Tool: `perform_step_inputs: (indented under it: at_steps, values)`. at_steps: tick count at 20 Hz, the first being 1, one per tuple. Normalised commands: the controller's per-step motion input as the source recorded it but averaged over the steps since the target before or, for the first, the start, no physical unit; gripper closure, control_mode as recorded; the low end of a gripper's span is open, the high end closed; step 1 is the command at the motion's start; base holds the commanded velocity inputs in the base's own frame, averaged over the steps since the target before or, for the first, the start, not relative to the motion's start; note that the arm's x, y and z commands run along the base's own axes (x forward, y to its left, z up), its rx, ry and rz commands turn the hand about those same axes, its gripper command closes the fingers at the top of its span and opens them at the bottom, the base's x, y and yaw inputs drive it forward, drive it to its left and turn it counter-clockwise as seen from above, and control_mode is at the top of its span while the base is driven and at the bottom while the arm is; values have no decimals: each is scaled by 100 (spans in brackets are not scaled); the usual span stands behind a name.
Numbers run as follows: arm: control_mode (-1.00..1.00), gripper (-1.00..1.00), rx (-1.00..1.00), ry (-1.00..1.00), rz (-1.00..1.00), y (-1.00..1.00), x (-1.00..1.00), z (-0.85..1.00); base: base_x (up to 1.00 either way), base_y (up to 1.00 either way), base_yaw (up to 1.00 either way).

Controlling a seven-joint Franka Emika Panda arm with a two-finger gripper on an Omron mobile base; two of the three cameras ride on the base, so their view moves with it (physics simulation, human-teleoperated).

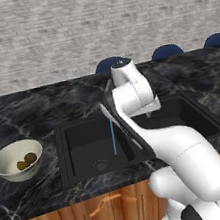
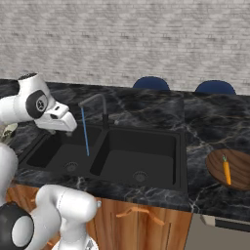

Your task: Pick the kiwis from the sink and place them in one bowl. Place the carrot in the other bowl. Then turn off the sink faucet.

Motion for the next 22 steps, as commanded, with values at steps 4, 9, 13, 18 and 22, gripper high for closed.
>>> perform_step_inputs:
  at_steps: [4, 9, 13, 18, 22]
  values:
    - [-100, -100, 4, -22, 18, -81, -2, 13, 0, 0, 0]
    - [-100, -100, 4, -20, 17, -65, 0, 9, 0, 0, 0]
    - [-100, -100, 2, -11, 14, -31, 0, 28, 0, 0, 0]
    - [-100, -100, -2, -1, 16, -7, 0, 36, 0, 0, 0]
    - [-100, -100, -11, 0, 25, -12, 0, 13, 0, 0, 0]
